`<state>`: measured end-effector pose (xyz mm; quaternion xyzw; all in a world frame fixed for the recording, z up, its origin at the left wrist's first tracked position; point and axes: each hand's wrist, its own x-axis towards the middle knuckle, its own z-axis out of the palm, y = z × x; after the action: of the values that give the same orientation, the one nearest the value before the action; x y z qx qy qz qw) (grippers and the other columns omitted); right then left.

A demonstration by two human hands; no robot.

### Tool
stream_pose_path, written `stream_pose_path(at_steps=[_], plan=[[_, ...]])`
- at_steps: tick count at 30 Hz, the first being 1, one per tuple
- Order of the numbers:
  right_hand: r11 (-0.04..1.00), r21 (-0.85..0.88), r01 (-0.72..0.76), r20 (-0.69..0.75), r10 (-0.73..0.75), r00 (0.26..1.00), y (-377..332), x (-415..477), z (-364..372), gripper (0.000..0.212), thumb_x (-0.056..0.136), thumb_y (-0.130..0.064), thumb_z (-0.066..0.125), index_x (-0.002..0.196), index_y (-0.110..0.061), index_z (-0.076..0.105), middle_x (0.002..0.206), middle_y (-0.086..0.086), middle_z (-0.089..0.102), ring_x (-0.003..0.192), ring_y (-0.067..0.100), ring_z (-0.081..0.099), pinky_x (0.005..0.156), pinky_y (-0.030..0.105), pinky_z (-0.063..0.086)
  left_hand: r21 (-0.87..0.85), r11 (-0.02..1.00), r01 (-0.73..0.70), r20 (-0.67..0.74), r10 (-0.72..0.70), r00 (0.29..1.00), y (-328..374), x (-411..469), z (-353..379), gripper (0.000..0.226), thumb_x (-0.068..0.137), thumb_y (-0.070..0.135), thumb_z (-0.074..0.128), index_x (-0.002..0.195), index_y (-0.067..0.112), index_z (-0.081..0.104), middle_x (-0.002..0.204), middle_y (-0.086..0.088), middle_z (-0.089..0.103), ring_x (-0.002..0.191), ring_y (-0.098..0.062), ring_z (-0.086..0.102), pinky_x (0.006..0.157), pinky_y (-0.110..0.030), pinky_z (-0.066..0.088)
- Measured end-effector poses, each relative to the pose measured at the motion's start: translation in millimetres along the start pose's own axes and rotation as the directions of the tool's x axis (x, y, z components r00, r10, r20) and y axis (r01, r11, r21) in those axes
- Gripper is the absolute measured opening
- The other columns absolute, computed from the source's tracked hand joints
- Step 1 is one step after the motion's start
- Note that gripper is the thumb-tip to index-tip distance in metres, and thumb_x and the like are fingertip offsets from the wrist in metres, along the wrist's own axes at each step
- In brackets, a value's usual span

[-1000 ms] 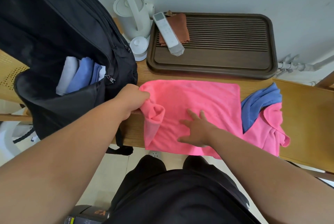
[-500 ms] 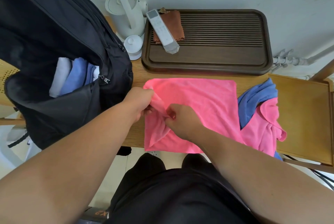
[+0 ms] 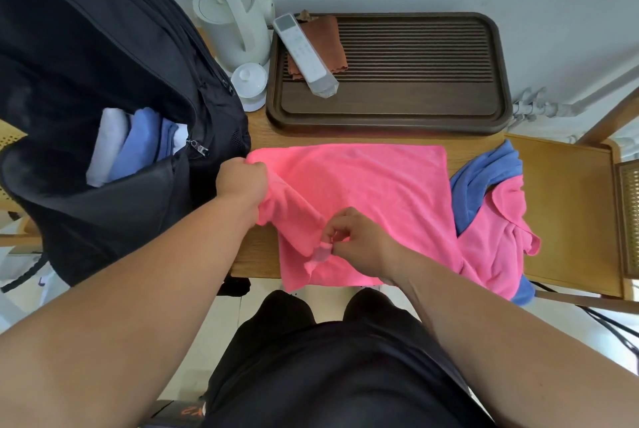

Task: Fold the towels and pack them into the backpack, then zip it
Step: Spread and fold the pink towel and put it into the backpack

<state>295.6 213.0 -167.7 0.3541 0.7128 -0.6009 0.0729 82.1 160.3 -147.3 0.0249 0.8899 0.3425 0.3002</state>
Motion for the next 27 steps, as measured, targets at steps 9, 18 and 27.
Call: stream_pose_path(at_steps=[9, 18, 27], plan=[[0.807, 0.485, -0.337, 0.302, 0.207, 0.931, 41, -41, -18, 0.023, 0.082, 0.006, 0.057, 0.091, -0.014, 0.065, 0.096, 0.007, 0.069, 0.099, 0.023, 0.07, 0.093, 0.042, 0.056, -0.25, 0.958, 0.144, 0.498, 0.0, 0.867, 66, -26, 58, 0.03, 0.097, 0.038, 0.057, 0.113, 0.013, 0.057, 0.092, -0.009, 0.069, 0.079, -0.024, 0.069, 0.067, -0.035, 0.057], [0.938, 0.059, -0.342, -0.157, 0.347, 0.925, 63, -27, -39, 0.01, 0.088, -0.017, 0.061, 0.098, -0.02, 0.06, 0.089, 0.007, 0.069, 0.079, 0.027, 0.063, 0.079, 0.046, 0.056, 0.498, 0.727, -0.473, 0.397, 0.294, 0.869, -14, -25, 69, 0.045, 0.096, 0.03, 0.055, 0.138, 0.012, 0.054, 0.138, -0.015, 0.055, 0.125, -0.035, 0.052, 0.106, -0.038, 0.042], [0.979, 0.083, -0.184, -0.466, 0.202, 0.861, 38, 36, -58, 0.037, 0.087, -0.025, 0.071, 0.123, -0.015, 0.067, 0.121, 0.007, 0.064, 0.096, 0.016, 0.06, 0.085, 0.027, 0.046, 0.636, 0.487, -0.599, 0.416, 0.437, 0.798, -58, -26, 59, 0.068, 0.091, 0.043, 0.057, 0.15, 0.021, 0.034, 0.16, -0.009, 0.025, 0.139, -0.035, 0.033, 0.113, -0.045, 0.033]])
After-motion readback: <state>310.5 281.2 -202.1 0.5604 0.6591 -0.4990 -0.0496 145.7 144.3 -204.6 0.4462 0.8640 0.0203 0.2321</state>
